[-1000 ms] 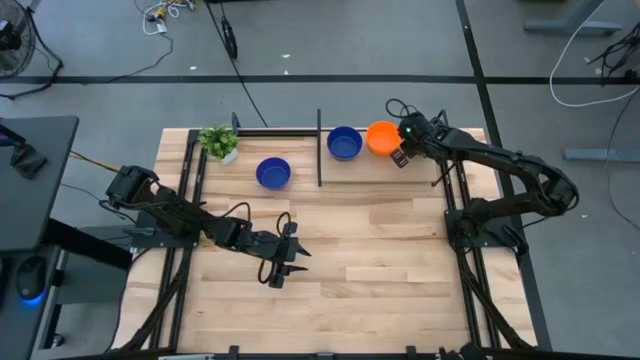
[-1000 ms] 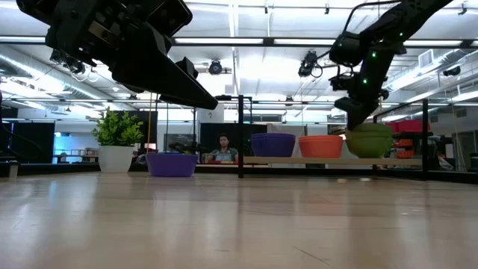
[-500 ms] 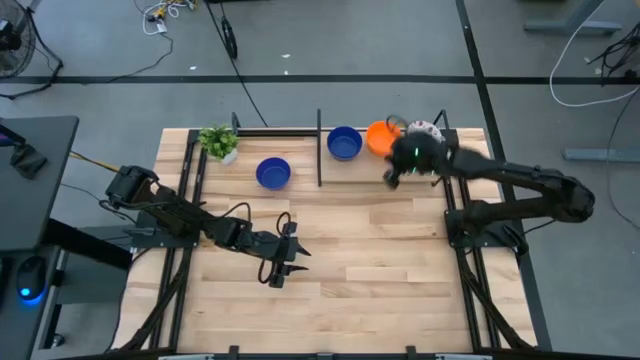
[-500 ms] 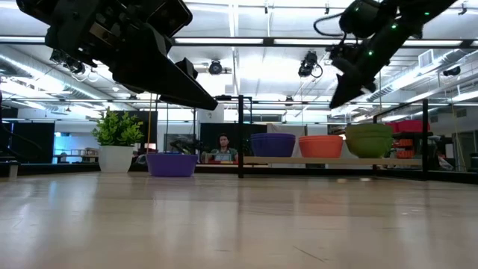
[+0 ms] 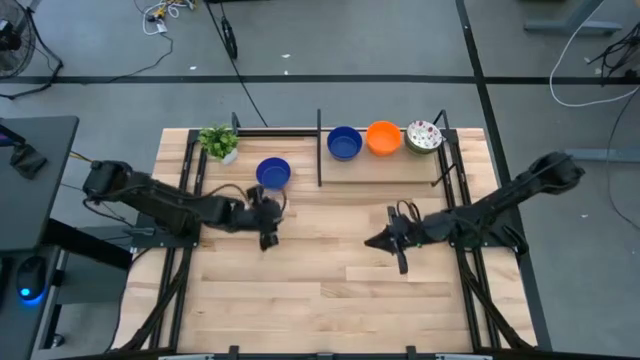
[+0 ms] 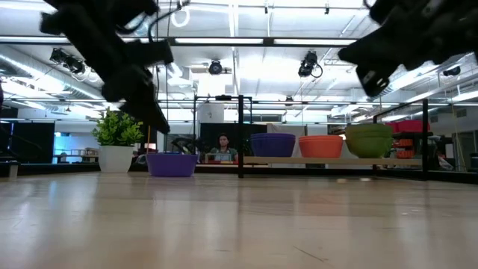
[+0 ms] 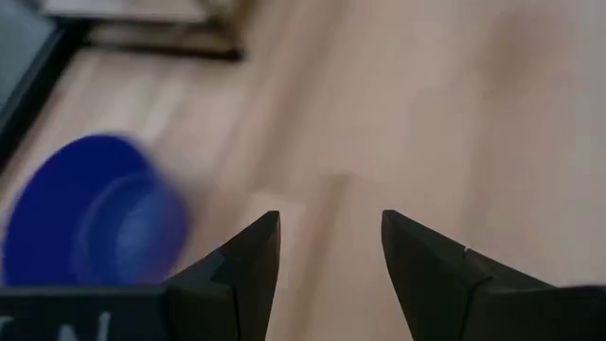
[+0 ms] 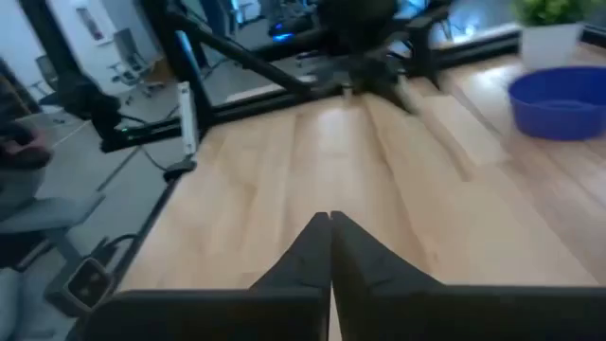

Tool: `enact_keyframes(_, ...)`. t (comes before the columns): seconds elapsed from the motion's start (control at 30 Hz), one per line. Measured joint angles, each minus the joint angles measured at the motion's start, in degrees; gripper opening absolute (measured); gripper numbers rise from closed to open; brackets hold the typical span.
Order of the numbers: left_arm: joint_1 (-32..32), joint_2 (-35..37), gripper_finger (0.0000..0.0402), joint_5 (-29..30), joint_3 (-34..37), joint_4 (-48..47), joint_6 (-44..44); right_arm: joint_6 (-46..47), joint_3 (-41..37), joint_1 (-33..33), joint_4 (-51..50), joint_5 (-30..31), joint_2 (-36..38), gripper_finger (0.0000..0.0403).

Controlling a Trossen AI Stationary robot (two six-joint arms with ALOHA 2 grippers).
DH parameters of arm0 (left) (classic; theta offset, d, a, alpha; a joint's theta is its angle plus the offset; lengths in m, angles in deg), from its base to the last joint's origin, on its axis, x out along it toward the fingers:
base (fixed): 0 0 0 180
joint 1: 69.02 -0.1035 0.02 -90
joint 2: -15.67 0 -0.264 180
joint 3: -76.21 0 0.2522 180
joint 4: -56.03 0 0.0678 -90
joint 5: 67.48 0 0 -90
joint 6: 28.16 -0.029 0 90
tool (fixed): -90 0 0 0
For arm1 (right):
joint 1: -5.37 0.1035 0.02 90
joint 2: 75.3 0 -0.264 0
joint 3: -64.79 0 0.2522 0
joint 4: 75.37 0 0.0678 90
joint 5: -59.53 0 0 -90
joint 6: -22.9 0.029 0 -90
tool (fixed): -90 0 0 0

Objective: Pick & Place Mini bowls
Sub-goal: Stack the blue bowl on top of the blue bowl on the shelf

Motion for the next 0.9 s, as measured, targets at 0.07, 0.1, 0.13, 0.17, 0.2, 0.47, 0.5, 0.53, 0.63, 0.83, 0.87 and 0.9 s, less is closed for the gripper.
enact_keyframes(0.07,-3.6,-0.1,0.019,-0.4,0.0,-1.8,-2.1,-0.3,0.0,2.1,1.1,3.0,-0.5,0.0006)
enact_keyframes(0.1,-5.5,-0.4,0.019,-1.0,0.0,-1.8,-3.5,-0.7,0.0,2.8,1.0,4.1,-0.7,0.0009)
enact_keyframes(0.13,-7.3,-1.0,0.019,-1.8,0.0,-1.4,-5.2,-1.2,-0.1,3.1,0.9,4.9,-0.8,0.0011)
enact_keyframes(0.17,-9.1,-1.4,0.019,-2.7,0.0,-1.6,-6.9,-1.5,-0.1,3.3,0.9,5.4,-1.0,0.0013)
enact_keyframes(0.2,-10.7,-1.6,0.019,-3.3,0.0,-2.0,-8.4,-1.5,-0.1,3.2,0.9,5.6,-1.2,0.0014)
enact_keyframes(0.47,-19.5,-2.9,0.019,-8.5,0.0,2.1,-19.3,-2.6,-0.1,3.2,0.6,5.7,-2.2,0.0005)
enact_keyframes(0.5,-20.5,-2.9,0.019,-9.7,0.0,2.2,-19.6,-2.7,-0.1,3.2,0.6,5.7,-2.3,0.0005)
enact_keyframes(0.53,-21.3,-2.9,0.019,-10.4,0.0,2.3,-20.1,-2.8,-0.1,3.2,0.7,5.7,-2.3,0.0005)
enact_keyframes(0.63,-23.6,-2.9,0.019,-11.0,0.0,2.3,-21.6,-2.8,-0.1,3.2,0.7,5.7,-2.3,0.0006)
enact_keyframes(0.83,-27.2,-2.9,0.019,-16.0,0.0,2.4,-24.3,-2.7,-0.1,3.2,0.7,5.7,-2.3,0.0011)
enact_keyframes(0.87,-27.6,-2.9,0.019,-16.2,0.0,2.4,-24.9,-2.6,-0.1,3.2,0.7,5.7,-2.3,0.001)
enact_keyframes(0.9,-28.0,-2.9,0.019,-16.2,0.0,2.4,-25.4,-2.6,-0.1,3.2,0.7,5.7,-2.3,0.0009)
